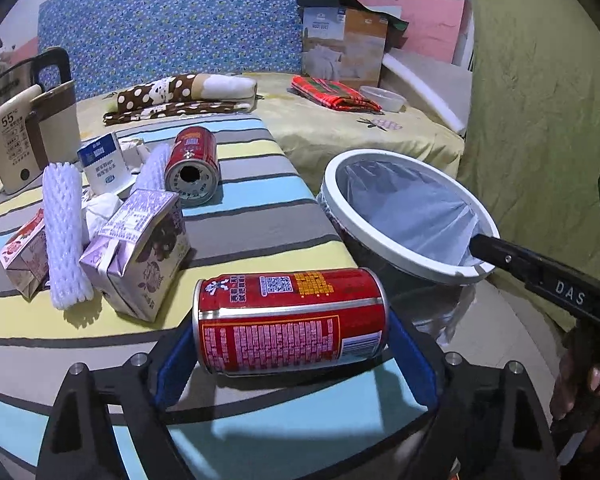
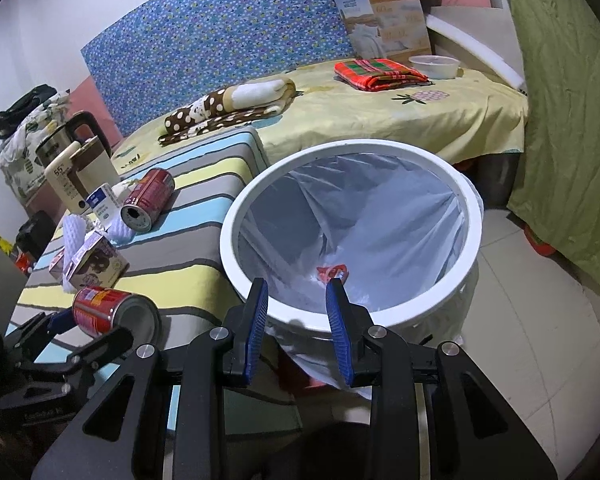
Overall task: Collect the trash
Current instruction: 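Carry the red can over the bin and open the left tool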
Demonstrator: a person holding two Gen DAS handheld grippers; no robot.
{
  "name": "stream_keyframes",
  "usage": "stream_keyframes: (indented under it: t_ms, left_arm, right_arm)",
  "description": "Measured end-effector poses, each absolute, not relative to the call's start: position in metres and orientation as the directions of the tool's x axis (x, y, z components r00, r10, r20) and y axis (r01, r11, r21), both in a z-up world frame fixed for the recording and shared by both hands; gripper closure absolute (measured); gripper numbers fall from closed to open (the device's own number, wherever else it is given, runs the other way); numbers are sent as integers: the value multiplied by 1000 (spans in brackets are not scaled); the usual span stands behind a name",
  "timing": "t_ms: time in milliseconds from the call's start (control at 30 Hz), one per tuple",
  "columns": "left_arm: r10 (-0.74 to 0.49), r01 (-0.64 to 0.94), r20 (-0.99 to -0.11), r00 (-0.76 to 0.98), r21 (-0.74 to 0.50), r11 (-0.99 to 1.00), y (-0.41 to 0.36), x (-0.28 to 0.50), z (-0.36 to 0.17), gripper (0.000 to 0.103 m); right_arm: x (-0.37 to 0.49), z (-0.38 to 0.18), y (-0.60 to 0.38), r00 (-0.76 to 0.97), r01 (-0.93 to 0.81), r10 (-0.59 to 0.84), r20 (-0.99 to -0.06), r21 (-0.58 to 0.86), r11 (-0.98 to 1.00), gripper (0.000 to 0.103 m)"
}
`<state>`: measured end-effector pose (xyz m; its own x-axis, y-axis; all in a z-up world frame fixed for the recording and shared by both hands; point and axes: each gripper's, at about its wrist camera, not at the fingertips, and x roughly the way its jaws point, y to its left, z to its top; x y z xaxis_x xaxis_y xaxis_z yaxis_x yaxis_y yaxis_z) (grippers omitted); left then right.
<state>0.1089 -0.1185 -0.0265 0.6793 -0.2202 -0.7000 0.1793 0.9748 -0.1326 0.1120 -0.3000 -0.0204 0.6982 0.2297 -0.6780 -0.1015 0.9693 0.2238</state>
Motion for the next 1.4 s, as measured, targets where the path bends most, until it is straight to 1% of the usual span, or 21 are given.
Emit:
stream_keyframes:
  t_ms: [300,467,600,700,800,933,1133,1333,1400]
  left_arm:
    - [-261,239,-647,716,-124,963,-142,130,-6,16]
    - [-329,317,-625,708,-135,939,-175,155,2,15]
    - [-389,383,-637,665,-157,910,-201,176,-3,15]
    - [-394,405,-647,652,-143,903,-216,185,-9,14]
    - [-408,415,-653,638,-154,897,-223,192,-18,15]
    - [-402,412,-641,654,-144,900,-222,191,-18,15]
    - [-401,385,-619,675,-167,908,-205,184,-7,15]
    - [-382,351,-608,696,-175,920,-180,163,3,15]
    - [-366,331,-613,700,-175,927,-169,154,5,16]
  right_arm:
    - [109,-19,-317,718,-74,228,-658,253,965,70]
    - [109,-20,-328,724,-53,215,-656,257,965,70]
    - [108,-21,-338,727,-26,194,-659,256,966,70]
    - [108,-22,-347,729,-2,178,-661,257,966,70]
    - [110,-25,-352,727,13,170,-665,262,965,70]
    - [112,-26,-352,729,15,174,-662,269,963,70]
    - [110,-22,-348,744,-10,193,-639,278,961,70]
    - [104,-15,-341,755,-41,215,-619,283,958,70]
    - [103,-14,-337,749,-56,230,-622,287,956,70]
